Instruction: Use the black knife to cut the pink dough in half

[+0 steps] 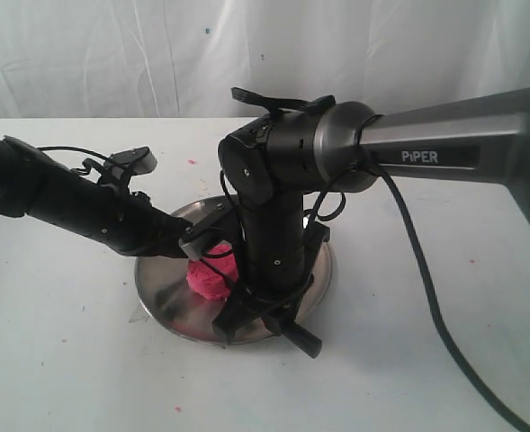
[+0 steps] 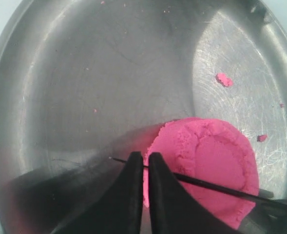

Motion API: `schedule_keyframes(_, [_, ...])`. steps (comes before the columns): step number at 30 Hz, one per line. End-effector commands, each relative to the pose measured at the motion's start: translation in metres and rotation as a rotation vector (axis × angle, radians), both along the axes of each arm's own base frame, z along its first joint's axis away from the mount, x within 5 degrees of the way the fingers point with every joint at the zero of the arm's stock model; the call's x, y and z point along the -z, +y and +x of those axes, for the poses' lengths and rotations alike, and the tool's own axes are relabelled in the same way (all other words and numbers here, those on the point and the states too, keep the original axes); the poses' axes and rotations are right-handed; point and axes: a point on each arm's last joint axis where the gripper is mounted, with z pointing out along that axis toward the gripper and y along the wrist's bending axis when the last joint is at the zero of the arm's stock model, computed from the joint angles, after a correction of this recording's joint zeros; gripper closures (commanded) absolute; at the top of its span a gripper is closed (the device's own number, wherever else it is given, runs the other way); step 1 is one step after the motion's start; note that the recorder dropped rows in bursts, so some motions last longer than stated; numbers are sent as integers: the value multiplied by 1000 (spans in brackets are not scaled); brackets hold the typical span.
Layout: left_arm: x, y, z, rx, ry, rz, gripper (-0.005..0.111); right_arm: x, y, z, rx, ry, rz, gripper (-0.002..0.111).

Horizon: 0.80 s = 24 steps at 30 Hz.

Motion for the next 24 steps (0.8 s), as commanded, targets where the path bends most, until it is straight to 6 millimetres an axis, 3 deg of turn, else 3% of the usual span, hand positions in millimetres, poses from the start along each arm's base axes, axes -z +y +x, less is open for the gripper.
schedule_keyframes(1, [9,-4,-4,35,33,1,95,2,2,1,-15,-3,12,108])
schedule_keyframes(14, [25,-4,-4,35,73,7,95,11,2,1,-14,14,-5,108])
schedule_keyframes(24, [26,-4,-4,35,76,7,95,13,3,2,-15,14,-4,108])
